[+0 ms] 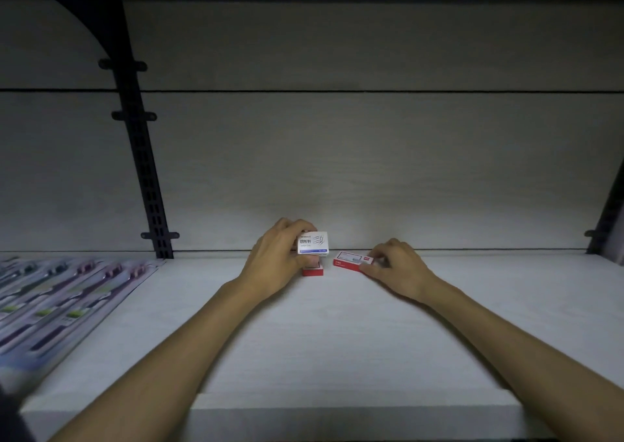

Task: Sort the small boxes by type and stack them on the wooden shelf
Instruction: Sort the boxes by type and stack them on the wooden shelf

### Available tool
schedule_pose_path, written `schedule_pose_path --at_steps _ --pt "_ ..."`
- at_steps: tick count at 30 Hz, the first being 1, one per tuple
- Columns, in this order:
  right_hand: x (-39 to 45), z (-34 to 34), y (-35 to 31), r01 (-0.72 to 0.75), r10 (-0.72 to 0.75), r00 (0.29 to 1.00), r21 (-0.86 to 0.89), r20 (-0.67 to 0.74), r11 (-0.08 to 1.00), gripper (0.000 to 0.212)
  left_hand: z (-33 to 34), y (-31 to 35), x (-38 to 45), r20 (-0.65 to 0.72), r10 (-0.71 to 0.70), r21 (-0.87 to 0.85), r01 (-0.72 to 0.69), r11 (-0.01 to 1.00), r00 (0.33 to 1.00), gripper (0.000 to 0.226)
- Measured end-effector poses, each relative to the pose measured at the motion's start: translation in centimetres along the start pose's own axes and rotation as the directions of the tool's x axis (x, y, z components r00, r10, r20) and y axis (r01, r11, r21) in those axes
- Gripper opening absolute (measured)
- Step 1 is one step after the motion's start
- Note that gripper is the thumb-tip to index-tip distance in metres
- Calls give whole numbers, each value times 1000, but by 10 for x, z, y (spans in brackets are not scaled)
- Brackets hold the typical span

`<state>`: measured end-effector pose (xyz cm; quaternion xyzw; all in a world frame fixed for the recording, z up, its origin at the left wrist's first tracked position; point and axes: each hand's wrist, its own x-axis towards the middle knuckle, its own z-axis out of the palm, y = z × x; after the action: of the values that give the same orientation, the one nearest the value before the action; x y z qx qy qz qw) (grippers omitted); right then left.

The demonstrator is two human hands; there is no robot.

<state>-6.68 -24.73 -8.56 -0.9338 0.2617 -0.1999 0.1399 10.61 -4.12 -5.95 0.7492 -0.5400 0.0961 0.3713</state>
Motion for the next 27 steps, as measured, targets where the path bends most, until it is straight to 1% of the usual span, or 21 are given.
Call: schedule_pose_path --at_steps 2,4,6,9,11,13,15,17,19,21,27 --pt "-2 -5 -1 -9 11 1000 111 -20 994 34 -2 4 -2 -9 9 84 -8 996 1000 42" --pt "-7 -10 -5 -24 32 999 257 -27 966 32 -3 8 -2 0 41 130 -41 991 999 41" --pt "-12 -13 -7 -41 53 998 361 -23 932 31 -3 11 -2 15 68 109 -69 992 998 42" --pt "-17 -19 -12 -51 71 997 432 -30 900 30 -2 13 -1 28 84 57 -86 995 996 42" --pt "-23 -25 -17 -97 132 991 574 -20 813 26 -1 16 -2 29 102 46 -103 994 994 41" --pt "-34 -33 -23 -134 200 980 717 -8 684 23 -2 19 -2 30 126 73 -128 989 992 41" --pt "-49 -42 -28 -140 235 972 810 3 570 23 -2 25 -3 35 160 115 -163 980 987 41" --pt "-68 -49 -29 -129 265 964 865 -5 485 24 -3 33 -6 47 196 95 -200 975 979 39" --pt "-87 -57 -28 -114 298 954 896 -21 428 25 -5 43 -8 55 208 58 -212 976 976 36" --pt "-106 -66 -23 -97 329 943 906 -49 413 28 -4 53 -10 65 206 41 -209 977 976 36" --pt "-161 -97 0 -14 418 897 937 -142 348 34 10 104 -18 87 257 -107 -248 963 962 39"
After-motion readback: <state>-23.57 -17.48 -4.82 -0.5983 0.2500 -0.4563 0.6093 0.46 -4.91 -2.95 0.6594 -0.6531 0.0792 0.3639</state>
